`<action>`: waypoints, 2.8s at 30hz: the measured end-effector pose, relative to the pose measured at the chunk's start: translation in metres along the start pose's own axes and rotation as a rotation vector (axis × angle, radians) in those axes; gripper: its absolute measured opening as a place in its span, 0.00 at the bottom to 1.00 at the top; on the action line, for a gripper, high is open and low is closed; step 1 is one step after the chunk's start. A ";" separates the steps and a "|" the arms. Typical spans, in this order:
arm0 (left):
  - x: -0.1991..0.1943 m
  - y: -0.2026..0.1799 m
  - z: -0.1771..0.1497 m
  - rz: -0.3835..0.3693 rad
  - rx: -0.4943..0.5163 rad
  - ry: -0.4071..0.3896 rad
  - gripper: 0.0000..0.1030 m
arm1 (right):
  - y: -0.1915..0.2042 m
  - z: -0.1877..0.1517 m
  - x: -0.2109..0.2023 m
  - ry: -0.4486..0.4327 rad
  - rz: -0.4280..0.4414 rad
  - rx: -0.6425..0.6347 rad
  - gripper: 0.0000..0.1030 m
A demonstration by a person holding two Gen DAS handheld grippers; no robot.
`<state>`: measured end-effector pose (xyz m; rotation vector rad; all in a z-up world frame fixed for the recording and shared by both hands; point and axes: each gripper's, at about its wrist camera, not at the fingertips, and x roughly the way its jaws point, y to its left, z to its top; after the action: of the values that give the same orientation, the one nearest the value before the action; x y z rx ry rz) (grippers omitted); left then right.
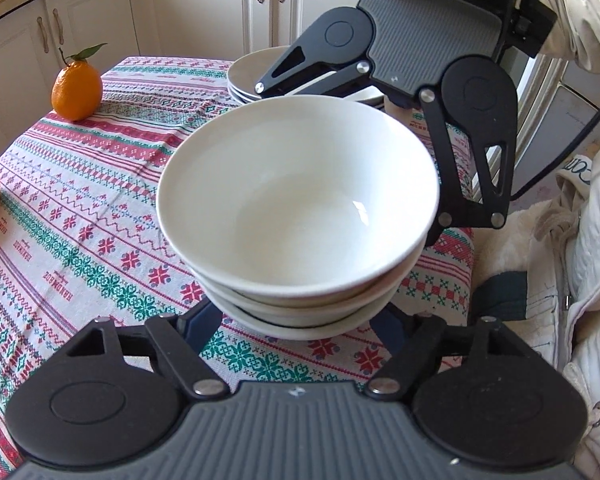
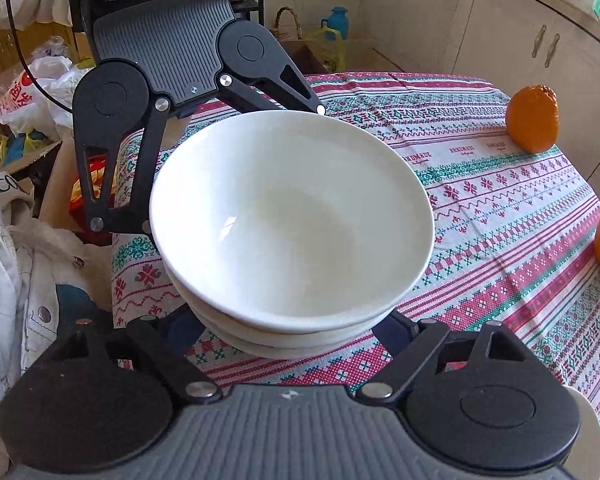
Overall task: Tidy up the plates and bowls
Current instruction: 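Grip the bowl stack rim with both grippers and lift it, then carry the bowl stack with both grippers and lower it onto the plate stack, then open both grippers and withdraw them from the bowl stack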
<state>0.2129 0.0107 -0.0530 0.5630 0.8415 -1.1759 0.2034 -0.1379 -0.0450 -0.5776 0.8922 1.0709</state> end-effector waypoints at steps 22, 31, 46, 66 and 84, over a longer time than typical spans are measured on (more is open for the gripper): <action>-0.007 -0.014 0.026 0.014 0.033 -0.025 0.76 | -0.001 0.000 -0.028 0.010 -0.013 0.028 0.86; 0.001 -0.024 0.068 0.005 0.087 -0.050 0.76 | -0.015 -0.022 -0.066 -0.012 -0.062 0.054 0.86; 0.052 -0.026 0.150 0.002 0.208 -0.100 0.76 | -0.064 -0.083 -0.118 -0.021 -0.195 0.136 0.86; 0.106 -0.012 0.173 -0.037 0.186 -0.071 0.75 | -0.099 -0.129 -0.112 -0.015 -0.198 0.241 0.86; 0.092 -0.025 0.156 0.090 0.177 -0.161 0.94 | -0.091 -0.129 -0.112 -0.015 -0.270 0.277 1.00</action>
<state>0.2455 -0.1689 -0.0359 0.6349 0.5728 -1.2029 0.2217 -0.3288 -0.0202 -0.4418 0.9023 0.6935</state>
